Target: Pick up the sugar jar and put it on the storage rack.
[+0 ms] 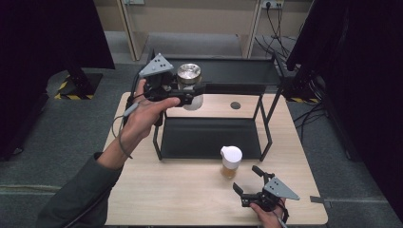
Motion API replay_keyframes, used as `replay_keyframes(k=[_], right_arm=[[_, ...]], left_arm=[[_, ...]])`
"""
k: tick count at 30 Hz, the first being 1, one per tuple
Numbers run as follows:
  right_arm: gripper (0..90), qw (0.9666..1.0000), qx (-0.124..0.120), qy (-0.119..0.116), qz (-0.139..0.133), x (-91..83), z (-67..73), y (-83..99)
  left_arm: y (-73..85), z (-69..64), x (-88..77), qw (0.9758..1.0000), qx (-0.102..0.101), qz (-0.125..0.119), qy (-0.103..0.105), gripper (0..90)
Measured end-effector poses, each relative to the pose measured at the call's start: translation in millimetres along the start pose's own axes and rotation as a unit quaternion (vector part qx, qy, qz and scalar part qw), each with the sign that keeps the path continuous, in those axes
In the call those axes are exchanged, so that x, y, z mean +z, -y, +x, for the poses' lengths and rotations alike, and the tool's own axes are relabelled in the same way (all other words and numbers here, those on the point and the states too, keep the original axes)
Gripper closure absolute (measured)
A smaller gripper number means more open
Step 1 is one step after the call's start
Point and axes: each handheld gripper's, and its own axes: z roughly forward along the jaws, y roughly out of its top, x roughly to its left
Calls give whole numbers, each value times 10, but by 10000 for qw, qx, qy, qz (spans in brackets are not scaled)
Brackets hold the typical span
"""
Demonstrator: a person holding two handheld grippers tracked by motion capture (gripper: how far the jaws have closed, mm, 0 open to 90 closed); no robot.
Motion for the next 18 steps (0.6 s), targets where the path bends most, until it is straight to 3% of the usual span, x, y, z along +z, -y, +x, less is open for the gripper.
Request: replay_keyframes(k=[18], right_arm=[[4,10000,11,-11,-28,-4,-10,5]], left_arm=[[-267,95,320,9981,-137,-14,-595,313]])
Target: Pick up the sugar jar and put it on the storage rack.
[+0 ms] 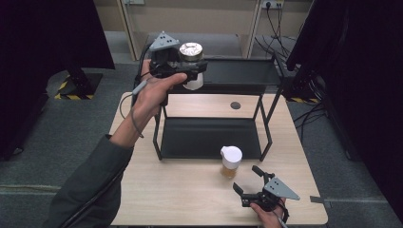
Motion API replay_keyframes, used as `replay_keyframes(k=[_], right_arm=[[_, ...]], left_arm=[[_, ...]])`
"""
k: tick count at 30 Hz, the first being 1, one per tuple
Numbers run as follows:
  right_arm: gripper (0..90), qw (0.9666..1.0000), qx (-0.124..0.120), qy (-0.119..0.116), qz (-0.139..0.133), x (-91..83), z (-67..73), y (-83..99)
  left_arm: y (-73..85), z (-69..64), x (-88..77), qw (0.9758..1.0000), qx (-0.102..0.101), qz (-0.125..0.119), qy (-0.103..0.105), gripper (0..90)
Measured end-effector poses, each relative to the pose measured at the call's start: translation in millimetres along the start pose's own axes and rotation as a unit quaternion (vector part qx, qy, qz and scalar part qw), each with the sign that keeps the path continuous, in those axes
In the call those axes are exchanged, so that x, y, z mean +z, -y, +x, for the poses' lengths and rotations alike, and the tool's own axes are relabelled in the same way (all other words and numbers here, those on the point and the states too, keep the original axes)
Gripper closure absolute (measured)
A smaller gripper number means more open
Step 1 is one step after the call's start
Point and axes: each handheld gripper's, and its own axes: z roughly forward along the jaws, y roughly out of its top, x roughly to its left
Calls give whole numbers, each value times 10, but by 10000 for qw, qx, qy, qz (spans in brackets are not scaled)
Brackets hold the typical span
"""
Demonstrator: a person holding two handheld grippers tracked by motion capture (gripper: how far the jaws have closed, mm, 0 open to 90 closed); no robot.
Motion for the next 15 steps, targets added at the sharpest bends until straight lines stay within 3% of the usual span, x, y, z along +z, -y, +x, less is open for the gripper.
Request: replay_keyframes(k=[15], right_arm=[[4,10000,6,-7,-10,-7,-10,-2]], left_arm=[[-47,12,282,9980,-103,-19,-621,313]])
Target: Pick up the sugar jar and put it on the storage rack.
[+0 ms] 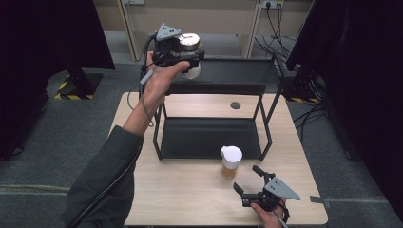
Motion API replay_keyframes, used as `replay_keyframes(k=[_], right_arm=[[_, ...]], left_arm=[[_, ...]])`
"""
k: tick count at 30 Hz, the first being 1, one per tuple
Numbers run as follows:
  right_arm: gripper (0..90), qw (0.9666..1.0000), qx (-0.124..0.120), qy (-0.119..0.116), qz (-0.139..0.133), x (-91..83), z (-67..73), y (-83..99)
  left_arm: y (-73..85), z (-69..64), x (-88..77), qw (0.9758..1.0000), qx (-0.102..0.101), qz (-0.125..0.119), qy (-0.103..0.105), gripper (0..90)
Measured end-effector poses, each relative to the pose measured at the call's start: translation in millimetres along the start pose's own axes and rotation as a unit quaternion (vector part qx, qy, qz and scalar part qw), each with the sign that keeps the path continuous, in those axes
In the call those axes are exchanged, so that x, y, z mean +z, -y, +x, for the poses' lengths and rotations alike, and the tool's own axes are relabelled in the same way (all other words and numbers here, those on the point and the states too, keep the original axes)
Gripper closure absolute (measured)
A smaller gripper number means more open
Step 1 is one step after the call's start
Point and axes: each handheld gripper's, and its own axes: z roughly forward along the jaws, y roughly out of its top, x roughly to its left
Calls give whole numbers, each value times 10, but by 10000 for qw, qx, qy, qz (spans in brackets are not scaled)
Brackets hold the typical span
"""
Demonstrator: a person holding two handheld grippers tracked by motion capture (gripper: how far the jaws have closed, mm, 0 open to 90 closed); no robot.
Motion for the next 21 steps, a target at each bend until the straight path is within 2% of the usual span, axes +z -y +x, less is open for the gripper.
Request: replay_keyframes(k=[7,17,21], right_arm=[[4,10000,-2,-13,2,1,0,0],[4,10000,-2,-34,1,0,-2,-1],[4,10000,0,-47,3,3,-3,-1]], left_arm=[[18,-38,126,9998,-79,9,-201,313],[90,-65,267,9993,-48,86,-373,313],[121,-69,288,9992,-18,43,-405,313]])
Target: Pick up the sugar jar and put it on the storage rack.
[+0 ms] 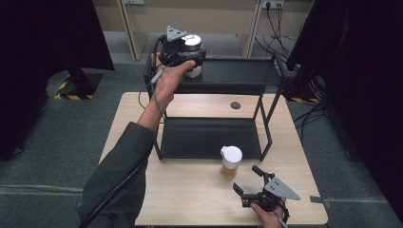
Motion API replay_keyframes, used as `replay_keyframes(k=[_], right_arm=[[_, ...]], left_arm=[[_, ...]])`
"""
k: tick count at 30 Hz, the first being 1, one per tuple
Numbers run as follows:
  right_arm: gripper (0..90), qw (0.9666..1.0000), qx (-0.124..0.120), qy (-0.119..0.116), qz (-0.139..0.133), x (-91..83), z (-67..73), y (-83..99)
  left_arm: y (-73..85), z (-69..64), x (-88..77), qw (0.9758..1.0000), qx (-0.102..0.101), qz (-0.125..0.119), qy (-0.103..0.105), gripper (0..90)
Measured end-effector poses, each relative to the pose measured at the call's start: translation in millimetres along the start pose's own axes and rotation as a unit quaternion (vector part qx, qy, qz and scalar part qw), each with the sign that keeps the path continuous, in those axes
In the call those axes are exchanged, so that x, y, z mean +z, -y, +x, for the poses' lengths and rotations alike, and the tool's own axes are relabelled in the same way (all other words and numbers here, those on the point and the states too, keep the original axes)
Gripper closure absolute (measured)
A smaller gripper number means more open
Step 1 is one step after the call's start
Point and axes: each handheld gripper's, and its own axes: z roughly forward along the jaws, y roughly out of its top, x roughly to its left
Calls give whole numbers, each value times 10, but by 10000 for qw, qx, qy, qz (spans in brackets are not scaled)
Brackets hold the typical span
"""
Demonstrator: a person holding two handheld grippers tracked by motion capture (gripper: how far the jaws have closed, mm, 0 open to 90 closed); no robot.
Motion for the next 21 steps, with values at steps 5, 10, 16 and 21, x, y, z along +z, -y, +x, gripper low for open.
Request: replay_keyframes(k=[5,10,16,21], right_arm=[[4,10000,9,-13,1,4,-3,3],[4,10000,30,-21,9,5,-7,4],[4,10000,37,-24,18,9,-7,4],[4,10000,42,-28,14,10,-7,6]], left_arm=[[19,-34,6,10000,36,-30,-59,311],[36,-98,-5,9997,-71,-84,-214,193],[35,-130,-77,9993,-217,-140,-253,43],[31,-135,-144,9994,-262,-101,-178,0]])
